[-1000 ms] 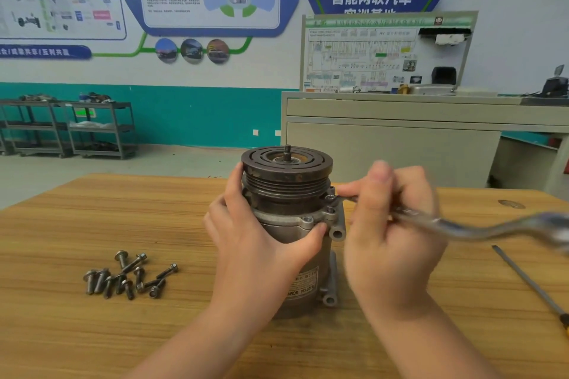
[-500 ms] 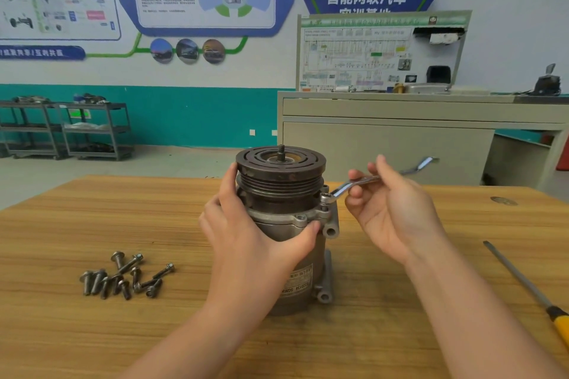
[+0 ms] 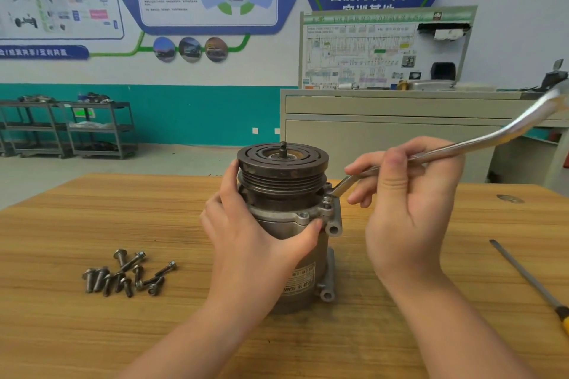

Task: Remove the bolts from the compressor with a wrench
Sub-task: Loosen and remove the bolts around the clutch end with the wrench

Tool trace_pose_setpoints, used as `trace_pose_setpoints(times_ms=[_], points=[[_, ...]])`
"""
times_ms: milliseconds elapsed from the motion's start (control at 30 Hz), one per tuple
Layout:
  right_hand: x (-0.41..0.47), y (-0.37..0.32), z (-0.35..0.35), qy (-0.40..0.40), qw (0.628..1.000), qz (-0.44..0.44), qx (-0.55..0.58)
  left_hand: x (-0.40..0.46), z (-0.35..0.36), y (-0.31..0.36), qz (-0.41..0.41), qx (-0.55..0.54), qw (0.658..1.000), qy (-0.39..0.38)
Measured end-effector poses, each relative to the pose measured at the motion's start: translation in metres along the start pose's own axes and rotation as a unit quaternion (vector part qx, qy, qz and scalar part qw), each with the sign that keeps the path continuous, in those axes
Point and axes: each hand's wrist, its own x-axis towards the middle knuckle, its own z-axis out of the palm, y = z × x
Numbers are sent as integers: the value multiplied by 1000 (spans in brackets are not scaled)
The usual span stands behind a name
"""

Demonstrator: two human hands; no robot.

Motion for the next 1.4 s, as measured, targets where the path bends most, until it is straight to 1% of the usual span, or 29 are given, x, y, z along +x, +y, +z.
trace_pose_setpoints(times_ms=[133, 267, 333, 400, 467, 567, 667, 733, 800, 1000, 1267, 1333, 1400], points=[[-4, -1, 2, -39, 997, -56, -39, 0, 1, 0, 3, 2, 1000, 2], [-9, -1, 7, -99, 978, -148, -112, 0, 1, -1, 3, 1, 1000, 4], [-18, -2, 12, -111, 975, -159, -106, -1, 1, -1, -4, -9, 1000, 3], [-30, -4, 18, -79, 986, -138, -46, -1, 0, -1, -1, -12, 1000, 4], [-40, -7, 25, 2, 995, -102, -1, -1, 1, -2, 4, -3, 1000, 6], [-40, -10, 31, 101, 993, -54, 37, 0, 2, -3, 7, 8, 1000, 7], [-32, -11, 29, 138, 989, -21, 51, 0, 2, -3, 10, 9, 1000, 7], [-28, -11, 27, 145, 988, -29, 47, 0, 1, -3, 8, 8, 1000, 5], [-25, -11, 25, 138, 989, -48, 33, 0, 0, -2, 4, 7, 1000, 2], [-26, -5, 20, 68, 989, -128, -34, 0, 0, 0, 0, 5, 1000, -1], [-28, 1, 18, 45, 990, -125, -54, -1, 1, -2, 12, 10, 1000, 4], [-31, 2, 18, 16, 989, -131, -63, -1, 2, -2, 8, 0, 1000, 9], [-35, 2, 20, -19, 983, -161, -83, 0, 2, -2, 1, -3, 1000, 6]])
